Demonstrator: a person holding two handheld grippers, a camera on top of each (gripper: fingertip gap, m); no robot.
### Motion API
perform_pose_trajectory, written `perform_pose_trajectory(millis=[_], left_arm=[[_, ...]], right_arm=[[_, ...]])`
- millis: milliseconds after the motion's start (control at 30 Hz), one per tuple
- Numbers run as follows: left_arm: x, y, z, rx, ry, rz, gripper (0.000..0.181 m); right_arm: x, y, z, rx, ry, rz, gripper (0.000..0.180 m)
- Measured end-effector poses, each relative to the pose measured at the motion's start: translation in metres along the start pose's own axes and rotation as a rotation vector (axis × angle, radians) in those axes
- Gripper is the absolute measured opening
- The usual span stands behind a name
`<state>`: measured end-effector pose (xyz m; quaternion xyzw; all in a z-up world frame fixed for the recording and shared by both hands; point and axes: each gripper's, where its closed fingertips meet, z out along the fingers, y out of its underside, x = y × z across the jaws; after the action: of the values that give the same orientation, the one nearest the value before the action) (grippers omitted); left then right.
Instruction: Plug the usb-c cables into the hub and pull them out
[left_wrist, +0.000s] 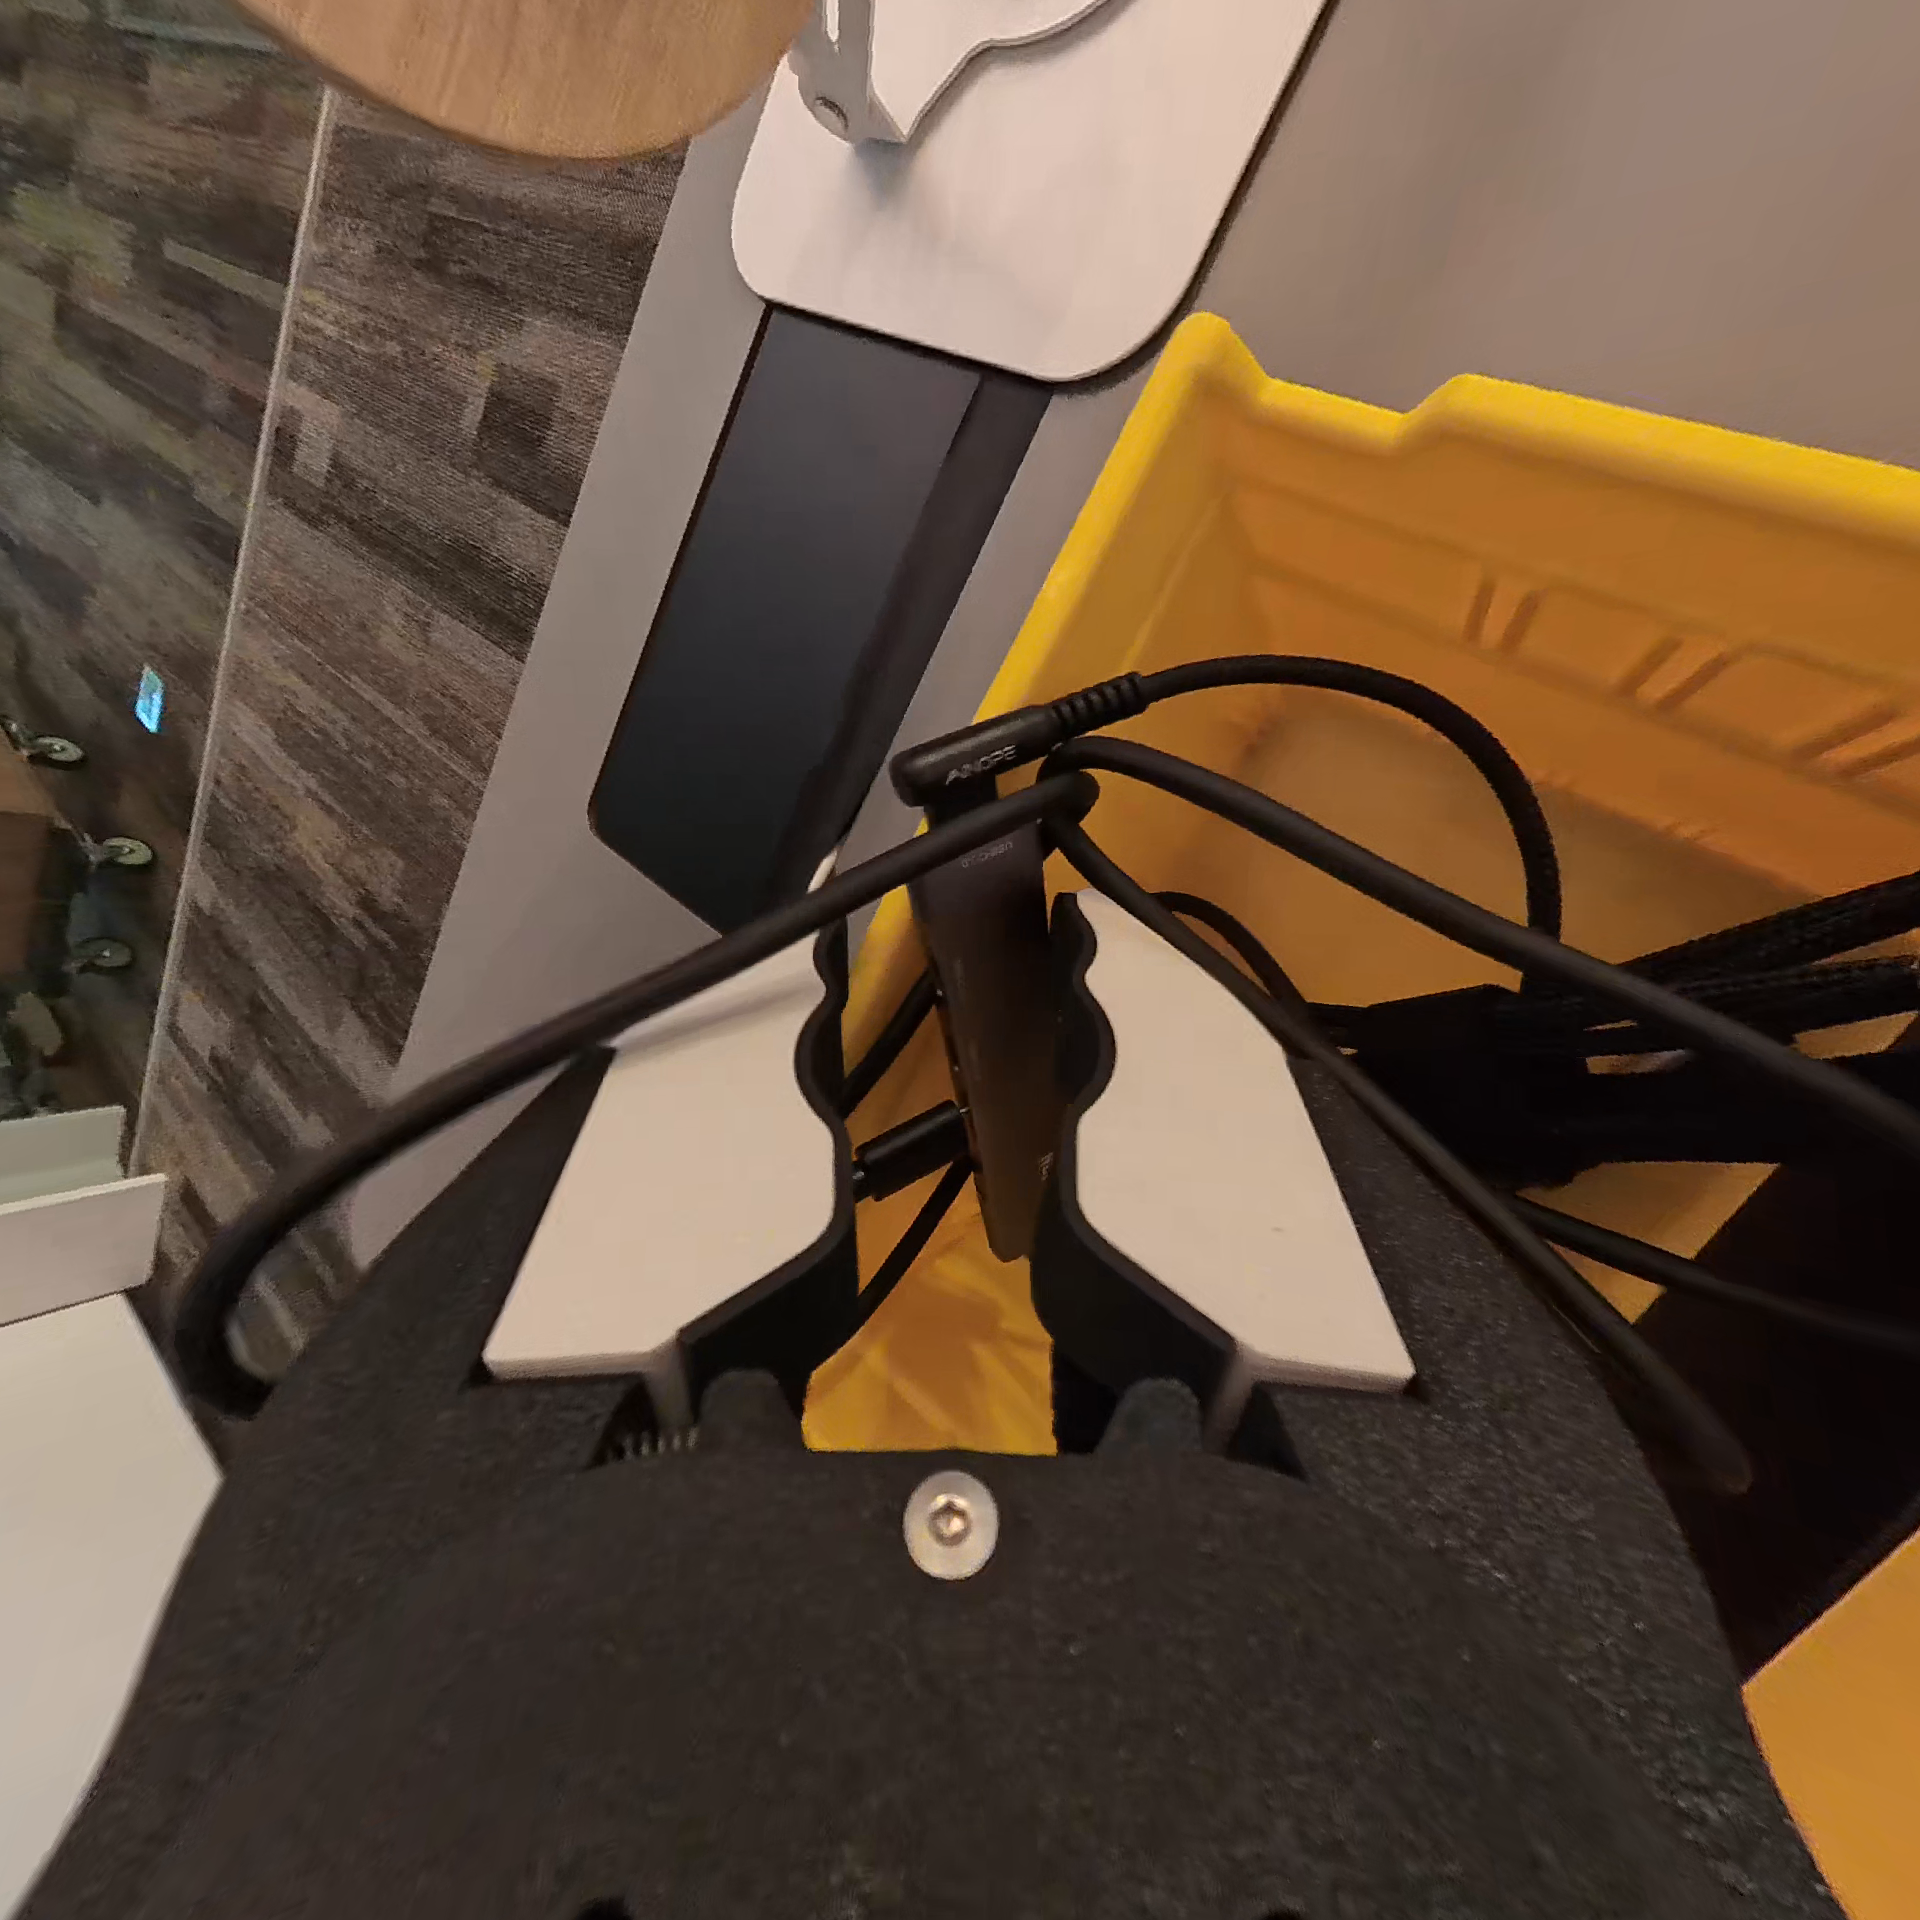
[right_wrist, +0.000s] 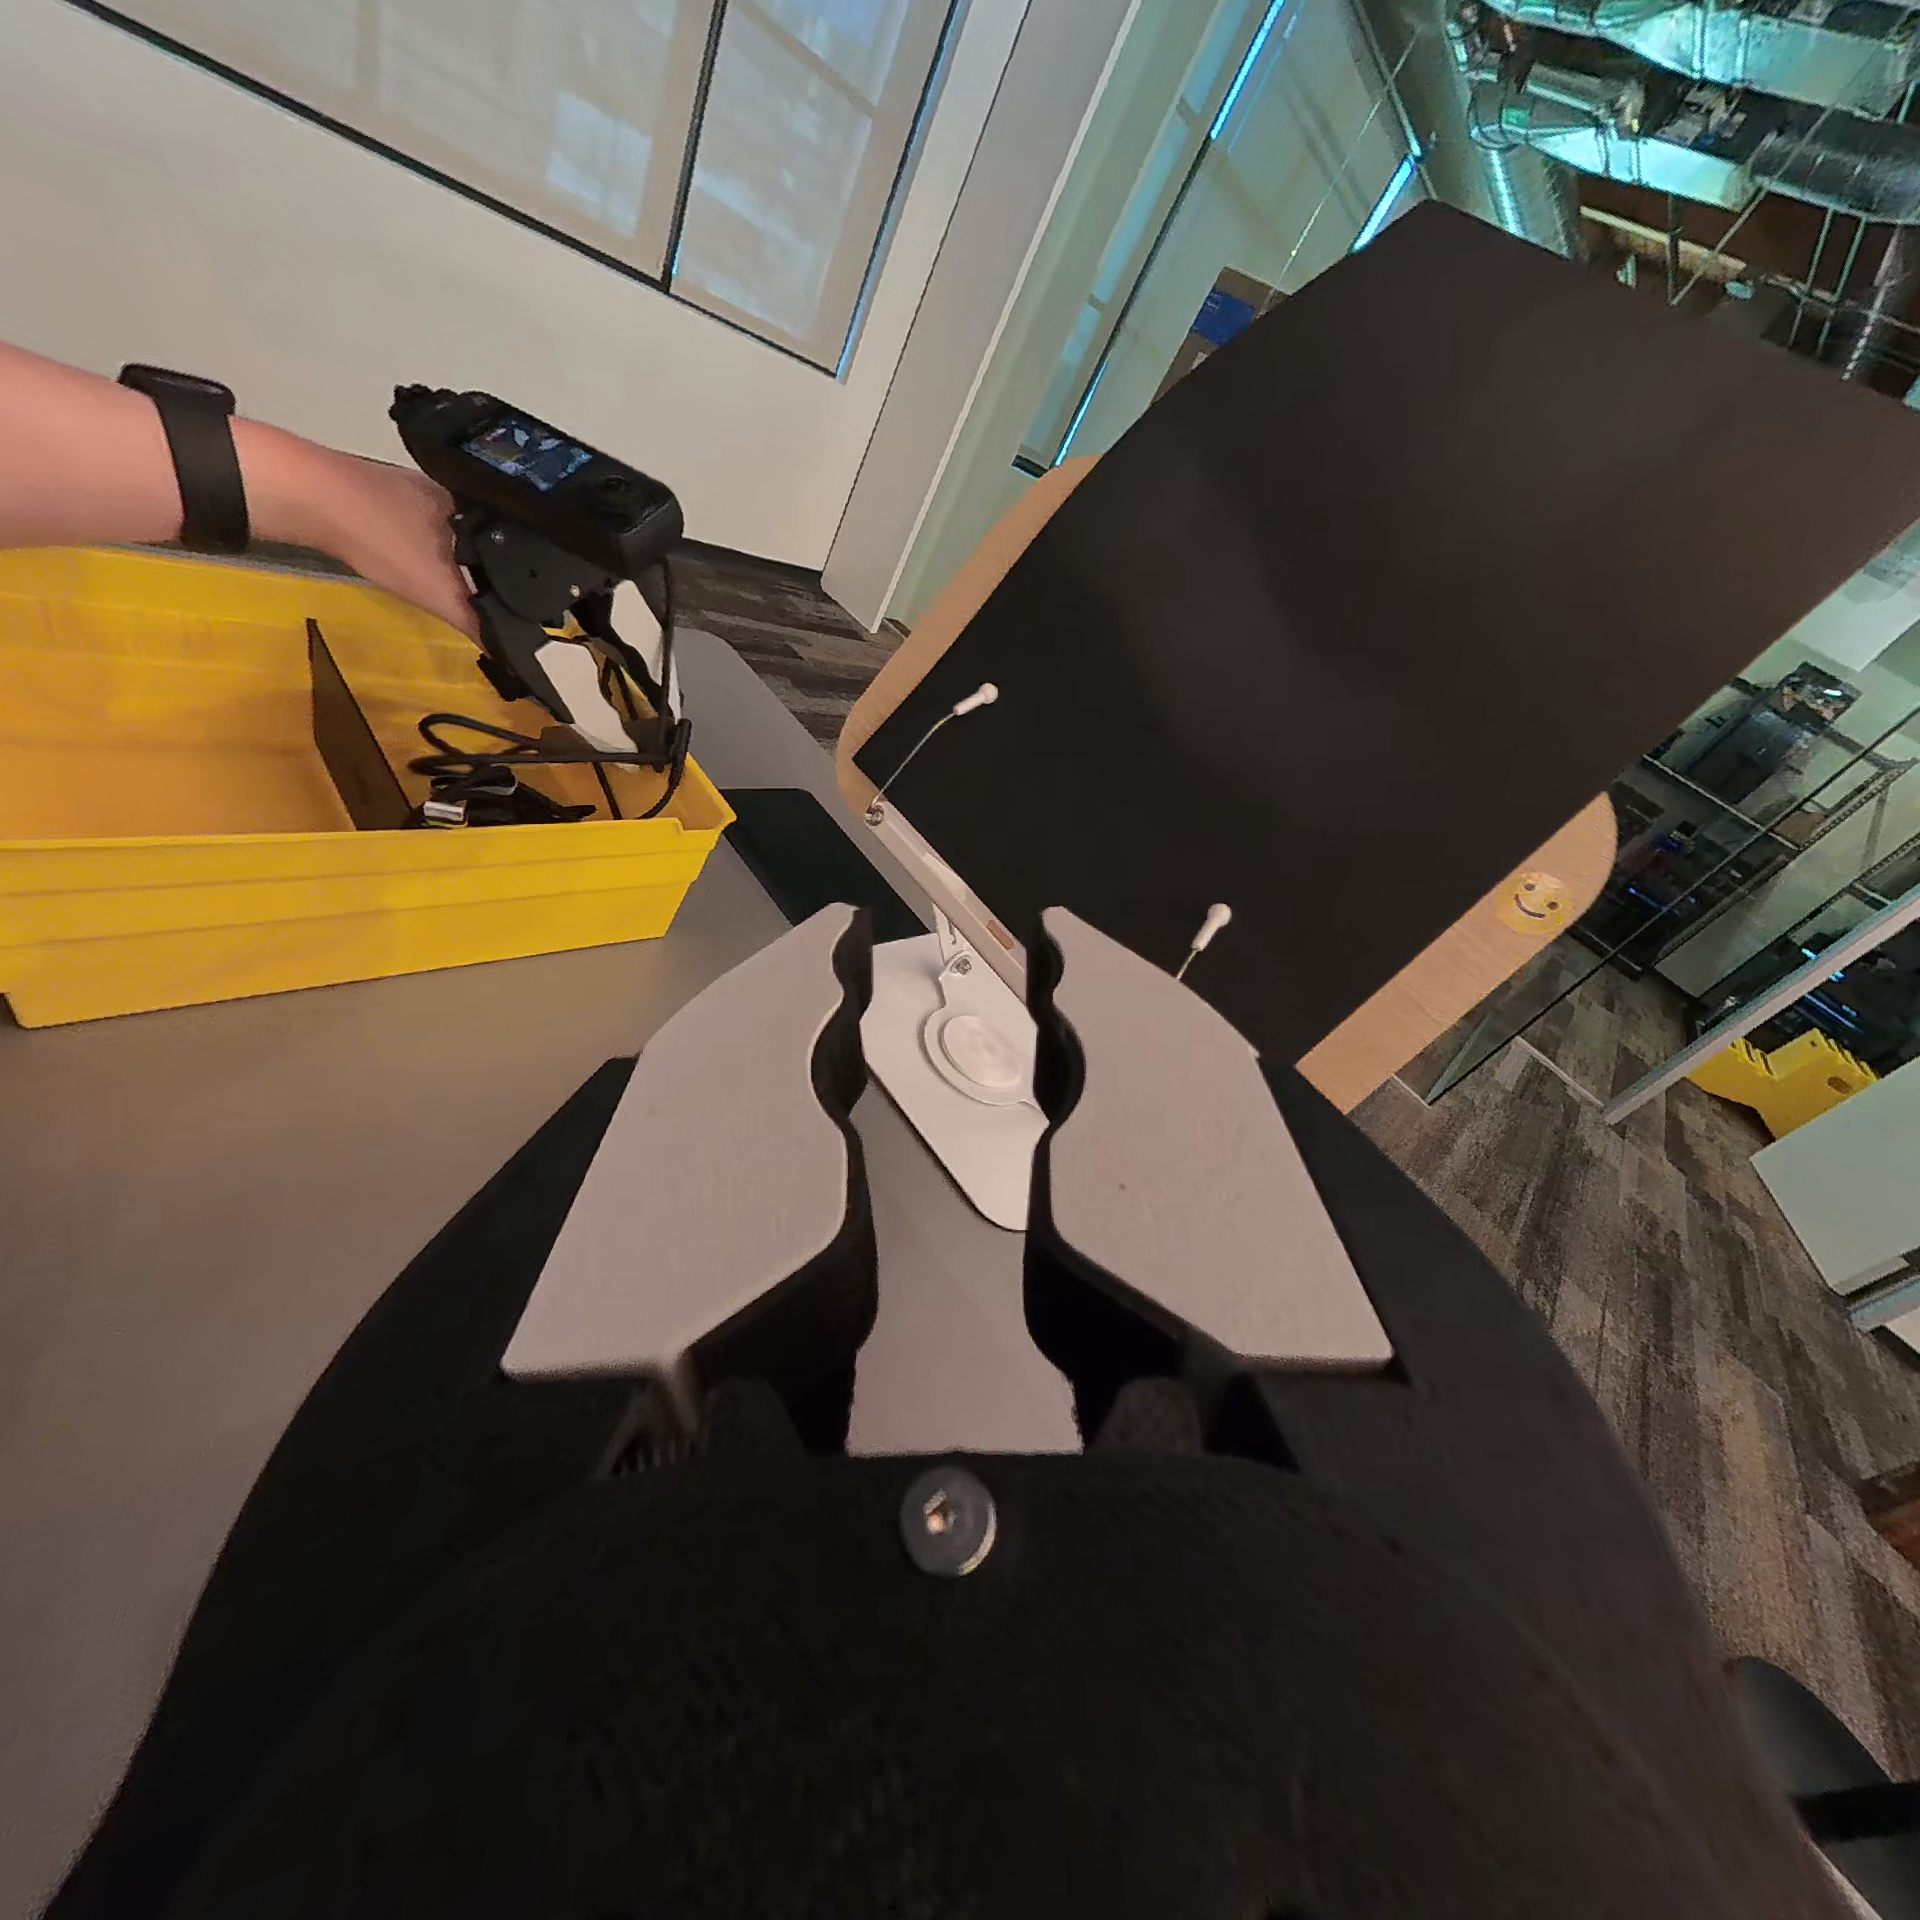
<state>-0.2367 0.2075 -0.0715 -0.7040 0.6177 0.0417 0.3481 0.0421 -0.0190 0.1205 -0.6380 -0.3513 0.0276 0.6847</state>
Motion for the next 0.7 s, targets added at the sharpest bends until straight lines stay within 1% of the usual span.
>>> perform_pose_trajectory(millis=[100, 133, 167, 200, 267, 400, 500, 567, 633, 700], left_arm=[[-0.001, -0.002, -0.006, -0.004, -0.045, 0.042, 0.033], [-0.003, -0.004, -0.01, 0.007, -0.072, 0.059, 0.026], [-0.004, -0.007, -0.017, 0.026, -0.101, 0.073, 0.03], [-0.006, -0.011, -0.026, 0.046, -0.132, 0.08, 0.026], [-0.01, -0.019, -0.047, 0.085, -0.197, 0.092, 0.024], [-0.015, -0.033, -0.1, 0.095, -0.369, 0.166, 0.022], [-0.015, -0.055, -0.151, 0.096, -0.545, 0.249, 0.022], [-0.013, -0.071, -0.183, 0.07, -0.63, 0.303, 0.022], [-0.011, -0.089, -0.212, 0.047, -0.679, 0.354, 0.022], [-0.008, -0.108, -0.238, 0.05, -0.699, 0.372, 0.022]], right_arm=[[-0.003, 0.0, 0.002, 0.001, -0.01, -0.006, 0.029], [-0.004, 0.0, 0.003, 0.002, -0.015, -0.006, 0.029], [-0.004, 0.0, 0.003, 0.002, -0.019, -0.006, 0.029], [-0.005, -0.001, 0.004, 0.004, -0.022, -0.007, 0.029], [-0.009, -0.003, 0.006, 0.011, -0.034, -0.008, 0.029], [-0.029, -0.011, 0.015, 0.043, -0.113, 0.011, 0.028], [-0.05, -0.022, 0.026, 0.081, -0.192, 0.049, 0.028], [-0.066, -0.03, 0.033, 0.111, -0.247, 0.084, 0.028], [-0.08, -0.036, 0.038, 0.119, -0.285, 0.088, 0.028], [-0.088, -0.042, 0.04, 0.13, -0.285, 0.072, 0.028]])
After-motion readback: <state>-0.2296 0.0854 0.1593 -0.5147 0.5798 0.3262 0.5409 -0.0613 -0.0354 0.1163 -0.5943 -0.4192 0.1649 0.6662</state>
